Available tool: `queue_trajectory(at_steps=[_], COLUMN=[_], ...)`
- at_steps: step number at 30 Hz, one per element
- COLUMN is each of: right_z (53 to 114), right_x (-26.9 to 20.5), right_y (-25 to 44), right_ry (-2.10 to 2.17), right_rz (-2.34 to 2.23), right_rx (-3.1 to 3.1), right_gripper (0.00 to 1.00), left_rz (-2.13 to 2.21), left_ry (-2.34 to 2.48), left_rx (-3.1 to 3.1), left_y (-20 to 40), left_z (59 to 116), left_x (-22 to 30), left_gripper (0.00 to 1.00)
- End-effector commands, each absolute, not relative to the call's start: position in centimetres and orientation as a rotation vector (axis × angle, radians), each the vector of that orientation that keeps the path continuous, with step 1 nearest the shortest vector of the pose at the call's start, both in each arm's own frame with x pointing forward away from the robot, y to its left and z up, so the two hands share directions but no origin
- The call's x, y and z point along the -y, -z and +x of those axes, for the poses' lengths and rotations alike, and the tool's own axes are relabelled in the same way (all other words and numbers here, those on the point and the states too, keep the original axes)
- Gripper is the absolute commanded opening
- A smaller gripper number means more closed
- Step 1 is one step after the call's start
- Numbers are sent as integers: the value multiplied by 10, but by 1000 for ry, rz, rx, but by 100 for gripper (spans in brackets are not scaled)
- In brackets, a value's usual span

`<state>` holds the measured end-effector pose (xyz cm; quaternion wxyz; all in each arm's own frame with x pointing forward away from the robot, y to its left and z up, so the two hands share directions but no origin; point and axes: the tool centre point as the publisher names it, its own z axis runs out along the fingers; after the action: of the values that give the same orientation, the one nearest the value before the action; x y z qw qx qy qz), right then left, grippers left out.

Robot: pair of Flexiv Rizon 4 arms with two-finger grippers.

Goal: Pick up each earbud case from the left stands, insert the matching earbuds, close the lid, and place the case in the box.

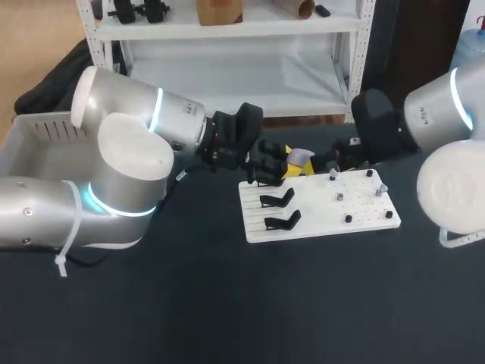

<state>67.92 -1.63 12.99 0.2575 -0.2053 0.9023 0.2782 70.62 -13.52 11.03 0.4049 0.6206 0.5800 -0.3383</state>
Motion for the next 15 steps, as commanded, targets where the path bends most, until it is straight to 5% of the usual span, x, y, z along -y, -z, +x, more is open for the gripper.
queue_trajectory(at_steps=[1, 15], right_z=[683, 688], right_x=[18, 18], right_y=[-129, -133], right_ry=[-761, -745], right_rz=[-553, -548], right_rx=[-2450, -2448], right_gripper=[100, 100], left_rz=[1559, 1563], left_ry=[855, 867], left_rx=[-1449, -1405], left_y=[-111, -113], left_z=[699, 686], left_x=[132, 128], left_gripper=[0, 0])
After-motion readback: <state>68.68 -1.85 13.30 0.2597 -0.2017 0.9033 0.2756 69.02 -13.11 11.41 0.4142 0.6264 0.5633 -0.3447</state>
